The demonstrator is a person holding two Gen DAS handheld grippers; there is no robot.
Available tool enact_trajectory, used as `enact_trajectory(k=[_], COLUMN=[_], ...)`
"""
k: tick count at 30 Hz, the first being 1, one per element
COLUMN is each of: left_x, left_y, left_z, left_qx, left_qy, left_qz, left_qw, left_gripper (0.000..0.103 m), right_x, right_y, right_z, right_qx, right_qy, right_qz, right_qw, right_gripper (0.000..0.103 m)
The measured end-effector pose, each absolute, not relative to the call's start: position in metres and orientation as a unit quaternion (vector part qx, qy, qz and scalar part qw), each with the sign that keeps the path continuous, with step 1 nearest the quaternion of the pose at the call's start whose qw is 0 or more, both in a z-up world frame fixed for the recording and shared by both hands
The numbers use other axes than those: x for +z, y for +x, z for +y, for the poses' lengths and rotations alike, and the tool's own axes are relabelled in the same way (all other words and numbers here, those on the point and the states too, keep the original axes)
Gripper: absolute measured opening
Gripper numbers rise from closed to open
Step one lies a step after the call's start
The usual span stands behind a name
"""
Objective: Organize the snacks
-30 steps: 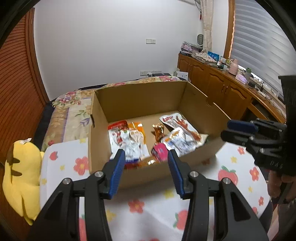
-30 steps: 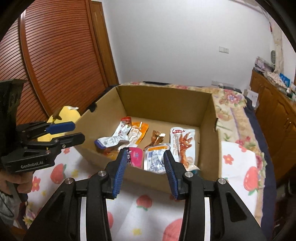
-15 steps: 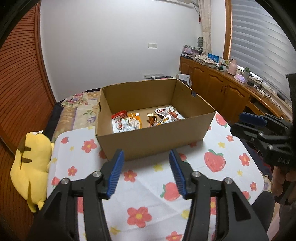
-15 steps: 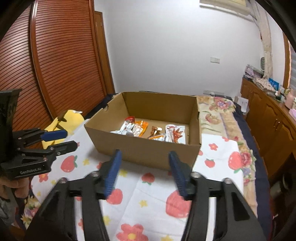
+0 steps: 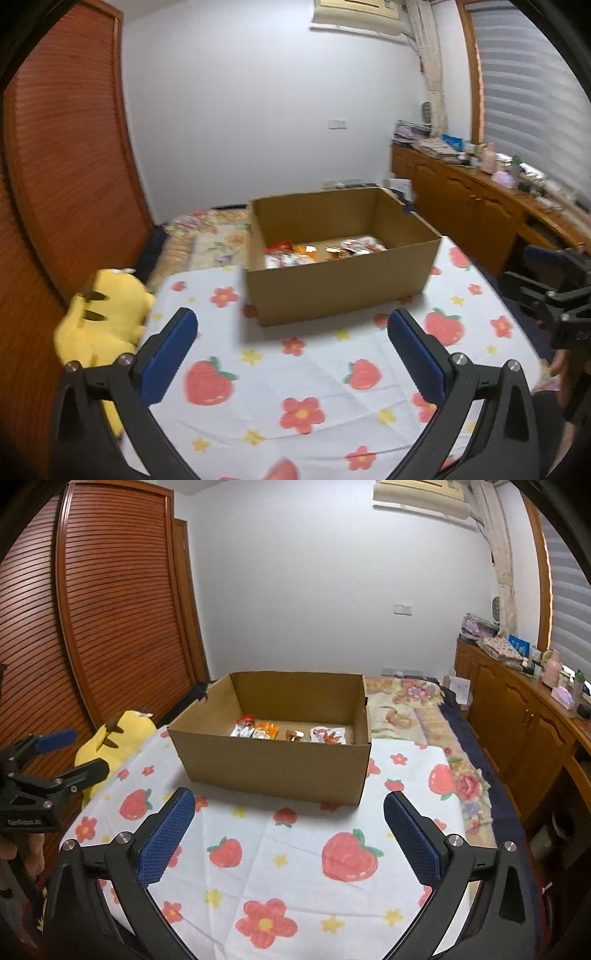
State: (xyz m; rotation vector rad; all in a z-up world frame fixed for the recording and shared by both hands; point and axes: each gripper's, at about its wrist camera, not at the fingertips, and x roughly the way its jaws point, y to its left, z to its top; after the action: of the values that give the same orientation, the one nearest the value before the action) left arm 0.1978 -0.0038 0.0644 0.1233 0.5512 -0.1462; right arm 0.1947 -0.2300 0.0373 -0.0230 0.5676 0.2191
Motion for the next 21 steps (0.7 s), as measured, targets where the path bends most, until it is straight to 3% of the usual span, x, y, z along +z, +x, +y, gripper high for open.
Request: enact_trajectory(k=[21], left_x=[0.084], left_y=[0.091], left_z=[-0.005], left_qx=[-0.079], left_qy=[0.044], left_qz=[0.230], left_qw=[0.969], left_gripper=[0.103], right_x=[0.067], right_y=[0.104], right_z=[-0.237], right_qx=[0.069], right_qy=[-0.019], right_qz=[0.218], right_qw=[0.973], right_gripper=[0.103])
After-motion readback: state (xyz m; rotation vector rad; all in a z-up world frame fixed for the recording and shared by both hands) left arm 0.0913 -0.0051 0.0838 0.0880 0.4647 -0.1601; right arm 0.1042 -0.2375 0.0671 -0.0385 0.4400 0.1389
